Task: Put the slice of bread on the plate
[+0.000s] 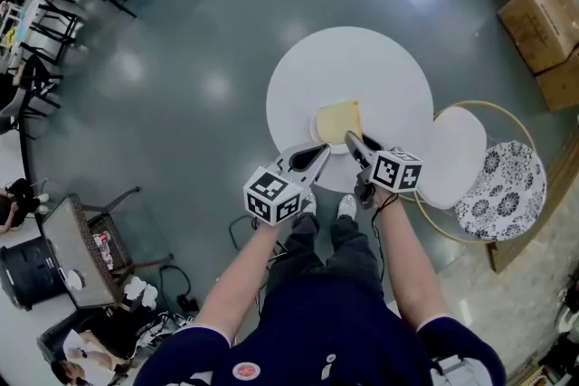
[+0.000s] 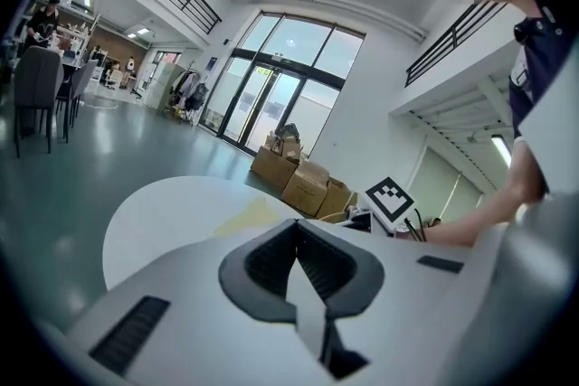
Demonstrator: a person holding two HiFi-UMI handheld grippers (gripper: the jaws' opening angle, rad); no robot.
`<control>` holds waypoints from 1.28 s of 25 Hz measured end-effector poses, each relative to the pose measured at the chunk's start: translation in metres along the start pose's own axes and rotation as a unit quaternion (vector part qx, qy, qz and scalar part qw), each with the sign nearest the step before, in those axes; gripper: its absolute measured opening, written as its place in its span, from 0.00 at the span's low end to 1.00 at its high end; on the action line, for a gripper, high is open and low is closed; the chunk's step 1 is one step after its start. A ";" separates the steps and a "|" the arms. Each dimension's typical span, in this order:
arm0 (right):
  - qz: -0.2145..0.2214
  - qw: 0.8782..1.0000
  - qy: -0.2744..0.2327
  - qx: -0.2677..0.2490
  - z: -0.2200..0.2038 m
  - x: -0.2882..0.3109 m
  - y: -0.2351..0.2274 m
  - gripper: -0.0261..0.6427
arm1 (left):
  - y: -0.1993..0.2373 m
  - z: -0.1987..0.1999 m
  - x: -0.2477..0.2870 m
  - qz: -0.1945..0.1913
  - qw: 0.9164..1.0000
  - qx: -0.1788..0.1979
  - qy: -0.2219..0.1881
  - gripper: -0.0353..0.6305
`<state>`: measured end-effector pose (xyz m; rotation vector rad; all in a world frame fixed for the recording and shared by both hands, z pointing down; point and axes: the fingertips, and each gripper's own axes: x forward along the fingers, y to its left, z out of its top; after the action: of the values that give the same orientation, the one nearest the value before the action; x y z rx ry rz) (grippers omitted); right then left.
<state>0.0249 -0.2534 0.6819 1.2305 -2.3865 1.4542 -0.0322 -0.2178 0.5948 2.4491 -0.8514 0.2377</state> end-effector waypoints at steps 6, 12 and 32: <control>-0.018 1.000 0.010 0.005 -0.004 0.001 -0.016 0.18 | 0.001 -0.003 0.006 0.002 1.000 -0.002 0.005 0.06; -0.057 0.998 0.032 -0.013 -0.010 0.002 -0.034 0.18 | 0.000 -0.008 0.011 0.002 1.000 -0.006 0.014 0.06; -0.125 0.987 0.068 -0.070 -0.018 0.003 -0.069 0.26 | -0.003 -0.014 0.020 0.010 1.000 -0.014 0.019 0.06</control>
<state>0.0635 -0.2572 0.7421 1.2957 -2.1177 1.2334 -0.0142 -0.2189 0.6115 2.4034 -0.8573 0.2769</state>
